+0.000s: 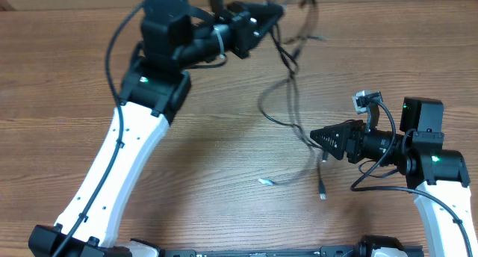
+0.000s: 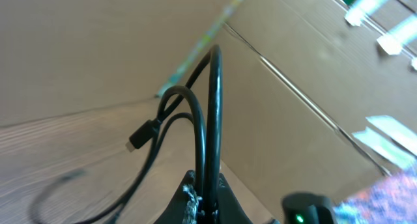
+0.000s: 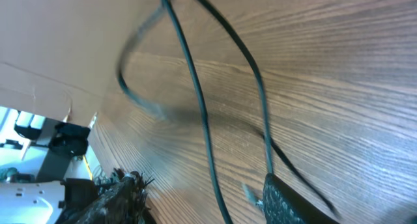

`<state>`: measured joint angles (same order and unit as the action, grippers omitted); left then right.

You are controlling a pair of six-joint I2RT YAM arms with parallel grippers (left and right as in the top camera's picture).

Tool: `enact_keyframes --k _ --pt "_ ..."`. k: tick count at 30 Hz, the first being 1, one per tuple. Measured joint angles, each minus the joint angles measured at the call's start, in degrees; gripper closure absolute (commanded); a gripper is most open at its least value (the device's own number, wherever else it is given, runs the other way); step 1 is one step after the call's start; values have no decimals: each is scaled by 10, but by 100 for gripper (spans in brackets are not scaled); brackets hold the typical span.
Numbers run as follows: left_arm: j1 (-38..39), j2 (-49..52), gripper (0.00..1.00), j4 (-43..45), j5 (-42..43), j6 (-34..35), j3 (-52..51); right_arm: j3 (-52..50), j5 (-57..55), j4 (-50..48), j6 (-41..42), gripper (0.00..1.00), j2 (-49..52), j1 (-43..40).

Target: Untangle cables

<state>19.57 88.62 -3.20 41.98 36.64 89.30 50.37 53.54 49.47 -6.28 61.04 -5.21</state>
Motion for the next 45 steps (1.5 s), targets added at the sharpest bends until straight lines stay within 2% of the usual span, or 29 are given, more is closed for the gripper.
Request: enact_keyframes --k 3,8,17,25,32,37,41,42,45 --pt "-24 0 96 -3 0 12 0 0 -9 5 -12 40 0 0" --pt "-41 0 96 -27 0 25 0 0 -32 5 -14 30 0 0" --pt "-38 0 96 -100 -10 16 0 5 -88 -4 59 19 0 0" --pt "-15 0 96 -193 -48 -89 1 15 -120 -1 94 11 -43 0" --pt "-11 0 96 -253 -111 -170 1 15 -165 -11 127 4 -89 0" --pt "16 0 95 -324 -179 -227 3 15 -172 -19 148 3 -91 0" --pt "54 0 58 -385 -270 -268 3 15 -177 -19 156 3 -87 0" --pt "62 0 41 -398 -296 -274 3 15 -177 -19 157 3 -85 0" --pt "73 0 35 -431 -362 -283 3 15 -178 -19 158 3 -79 0"
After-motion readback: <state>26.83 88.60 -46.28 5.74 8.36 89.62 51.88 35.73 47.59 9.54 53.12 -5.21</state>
